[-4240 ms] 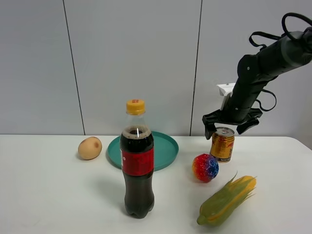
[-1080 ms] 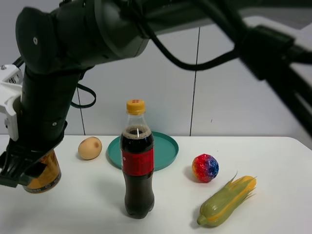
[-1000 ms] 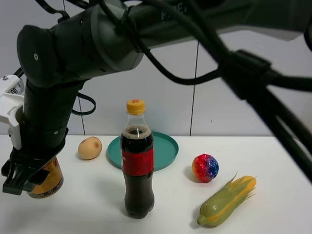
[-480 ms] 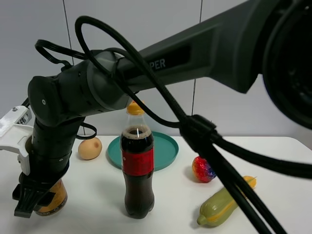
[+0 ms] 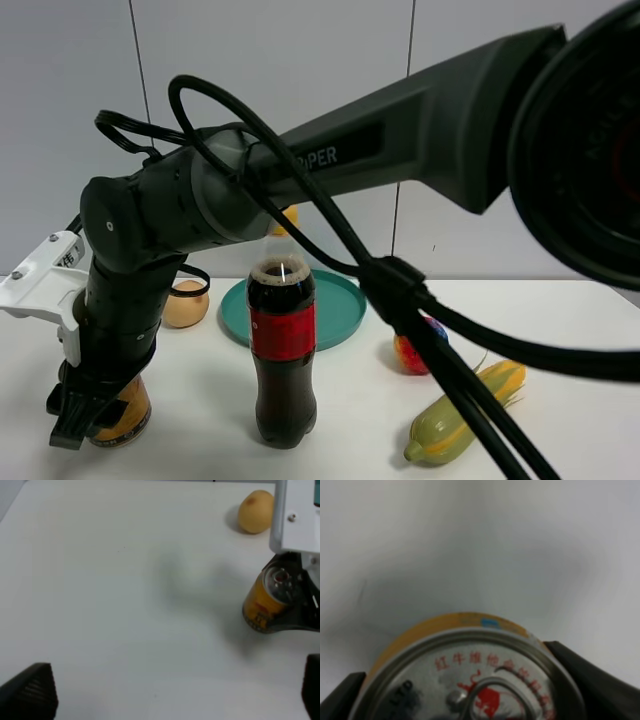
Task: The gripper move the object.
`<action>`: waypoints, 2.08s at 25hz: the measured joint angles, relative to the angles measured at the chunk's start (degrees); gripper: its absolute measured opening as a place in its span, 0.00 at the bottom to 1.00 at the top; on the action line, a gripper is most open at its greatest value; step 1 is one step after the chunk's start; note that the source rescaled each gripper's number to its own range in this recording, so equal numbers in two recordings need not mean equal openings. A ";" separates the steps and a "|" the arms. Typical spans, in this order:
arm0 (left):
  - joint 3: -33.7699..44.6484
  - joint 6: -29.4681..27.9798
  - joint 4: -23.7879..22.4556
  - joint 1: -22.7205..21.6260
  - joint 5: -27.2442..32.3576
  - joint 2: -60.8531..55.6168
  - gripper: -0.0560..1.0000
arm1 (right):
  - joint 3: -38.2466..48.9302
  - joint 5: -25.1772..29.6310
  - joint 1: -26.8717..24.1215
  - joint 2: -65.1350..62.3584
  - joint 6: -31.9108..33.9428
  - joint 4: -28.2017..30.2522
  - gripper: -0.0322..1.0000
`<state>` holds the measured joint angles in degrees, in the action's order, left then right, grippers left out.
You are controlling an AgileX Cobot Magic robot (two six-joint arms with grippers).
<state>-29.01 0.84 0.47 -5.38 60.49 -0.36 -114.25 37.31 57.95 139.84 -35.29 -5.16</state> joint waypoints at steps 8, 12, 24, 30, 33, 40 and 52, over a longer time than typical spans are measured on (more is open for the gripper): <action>0.00 0.00 0.00 0.00 0.00 0.00 1.00 | -0.04 0.24 -0.71 0.00 0.00 0.07 0.03; 0.00 0.00 0.00 0.00 0.00 0.00 1.00 | -0.04 0.24 -0.71 0.00 0.00 0.13 0.03; 0.00 0.00 0.00 0.00 0.00 0.00 1.00 | -0.04 1.83 -0.71 0.00 -0.06 0.19 0.03; 0.00 0.00 0.00 0.00 0.00 0.00 1.00 | -0.04 1.36 -0.71 -0.38 -0.06 0.20 0.25; 0.00 0.00 0.00 0.00 0.00 0.00 1.00 | -0.04 0.66 -0.71 -1.38 -0.06 0.25 0.33; 0.00 0.00 0.00 0.00 0.00 0.00 1.00 | -0.04 0.42 -0.71 -8.95 -0.06 1.22 0.35; 0.00 0.00 0.00 0.00 0.00 0.00 1.00 | -0.06 2.20 -0.71 -36.68 2.16 10.62 0.61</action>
<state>-29.01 0.84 0.47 -5.38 60.49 -0.36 -114.31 39.52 57.24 103.16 -33.13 5.46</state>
